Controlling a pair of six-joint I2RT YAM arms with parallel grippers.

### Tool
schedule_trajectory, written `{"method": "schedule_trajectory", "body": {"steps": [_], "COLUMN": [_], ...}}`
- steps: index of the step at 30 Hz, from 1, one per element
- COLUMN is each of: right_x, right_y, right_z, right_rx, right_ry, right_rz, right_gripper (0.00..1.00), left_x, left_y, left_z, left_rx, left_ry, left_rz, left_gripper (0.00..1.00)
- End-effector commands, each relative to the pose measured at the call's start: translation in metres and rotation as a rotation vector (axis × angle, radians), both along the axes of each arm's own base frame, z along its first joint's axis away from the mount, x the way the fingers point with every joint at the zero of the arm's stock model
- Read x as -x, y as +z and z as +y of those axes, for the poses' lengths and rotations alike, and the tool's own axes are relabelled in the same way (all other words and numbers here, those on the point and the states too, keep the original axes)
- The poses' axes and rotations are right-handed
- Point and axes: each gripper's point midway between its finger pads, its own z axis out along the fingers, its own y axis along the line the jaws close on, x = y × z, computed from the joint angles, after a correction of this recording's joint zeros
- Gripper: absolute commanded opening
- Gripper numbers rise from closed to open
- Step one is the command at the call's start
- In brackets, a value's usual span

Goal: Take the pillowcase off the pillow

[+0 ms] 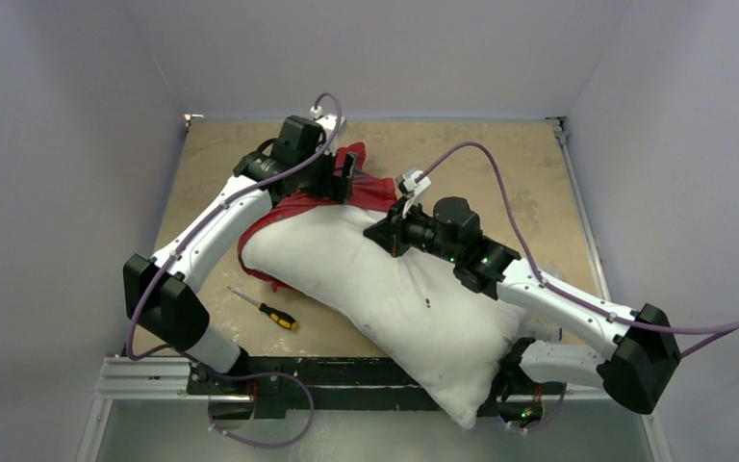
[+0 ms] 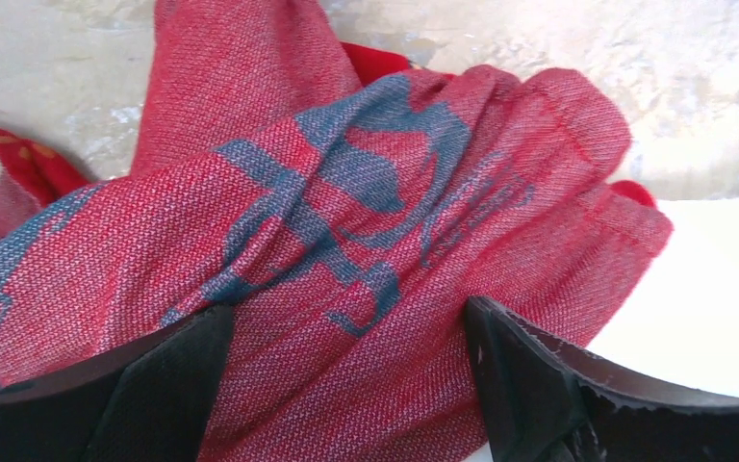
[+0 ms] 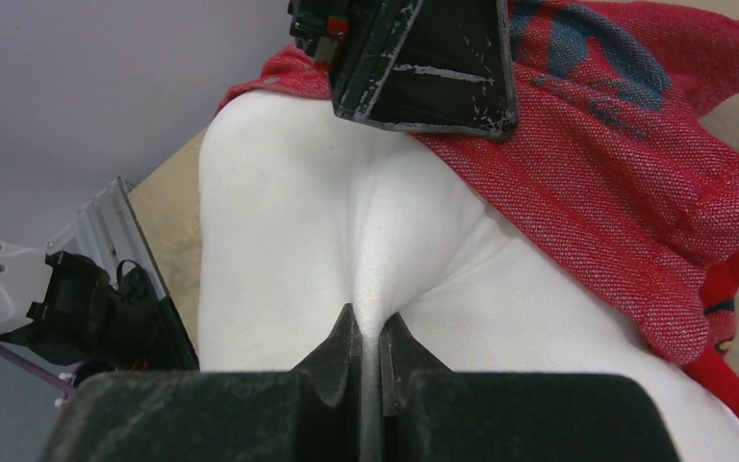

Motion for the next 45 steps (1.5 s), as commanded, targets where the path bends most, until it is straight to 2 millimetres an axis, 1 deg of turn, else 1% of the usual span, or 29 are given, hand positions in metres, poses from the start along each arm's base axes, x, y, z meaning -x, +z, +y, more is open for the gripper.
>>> {"method": "schedule_trajectory", "body": {"steps": [1,3,6,8,9,12,14,17,22,24,27,28,29,30,31,33,36,37,39,43,45], "right_x": [-0.001,-0.002,-0.002,-0.004,-0.004,-0.004,-0.003,0.001,0.006,0.003,0.002,0.001,-0.001,-0.002,-0.004,-0.008,-0.012,-0.014,-0.015,-0.018,-0.026], "right_y": [0.052,0.052,0.051,0.050,0.051,0.056,0.061,0.071,0.082,0.089,0.101,0.104,0.107,0.110,0.114,0.123,0.141,0.145,0.158,0.186,0.199], "right_z": [0.014,0.015,0.016,0.015,0.014,0.010,0.007,0.002,-0.009,-0.018,-0.028,-0.031,-0.035,-0.039,-0.043,-0.055,-0.077,-0.084,-0.095,-0.111,-0.117], "right_rx": [-0.137,-0.134,-0.129,-0.122,-0.121,-0.127,-0.137,-0.154,-0.177,-0.196,-0.223,-0.231,-0.239,-0.246,-0.254,-0.275,-0.323,-0.336,-0.372,-0.445,-0.471], "right_ry": [0.031,0.032,0.032,0.024,0.017,0.003,-0.002,-0.008,-0.037,-0.087,-0.134,-0.151,-0.172,-0.195,-0.221,-0.283,-0.389,-0.419,-0.467,-0.545,-0.590], "right_rz": [-0.121,-0.119,-0.119,-0.119,-0.120,-0.128,-0.137,-0.153,-0.152,-0.150,-0.160,-0.161,-0.160,-0.161,-0.160,-0.160,-0.166,-0.168,-0.175,-0.193,-0.199], "right_gripper": [0.00,0.00,0.00,0.00,0.00,0.00,0.00,0.00,0.00,0.00,0.00,0.00,0.00,0.00,0.00,0.00,0.00,0.00,0.00,0.00,0.00], "left_x": [-0.015,-0.017,-0.021,-0.024,-0.026,-0.032,-0.038,-0.042,-0.040,-0.039,-0.035,-0.033,-0.033,-0.031,-0.029,-0.025,-0.014,-0.012,-0.010,-0.015,-0.021], "left_y": [-0.009,-0.015,-0.011,-0.006,-0.003,0.001,0.004,0.011,0.024,0.025,0.026,0.027,0.028,0.029,0.030,0.034,0.042,0.045,0.048,0.056,0.069], "left_z": [0.020,0.029,0.039,0.050,0.058,0.088,0.113,0.149,0.196,0.217,0.240,0.245,0.246,0.256,0.261,0.273,0.299,0.304,0.307,0.299,0.293], "left_rx": [-0.136,-0.176,-0.205,-0.230,-0.237,-0.206,-0.134,-0.100,-0.073,-0.059,-0.038,-0.031,-0.023,-0.024,-0.024,-0.034,-0.053,-0.048,-0.038,0.003,0.041], "left_ry": [0.056,0.084,0.133,0.180,0.208,0.306,0.383,0.505,0.667,0.731,0.798,0.813,0.818,0.848,0.866,0.912,1.014,1.031,1.040,0.998,0.972], "left_rz": [-0.041,-0.043,-0.081,-0.113,-0.128,-0.153,-0.163,-0.200,-0.249,-0.256,-0.260,-0.266,-0.271,-0.275,-0.280,-0.294,-0.327,-0.339,-0.355,-0.367,-0.389], "left_gripper": [0.80,0.64,0.26,0.03,0.00,0.00,0.00,0.00,0.00,0.00,0.00,0.00,0.00,0.00,0.00,0.00,0.00,0.00,0.00,0.00,0.00]}}
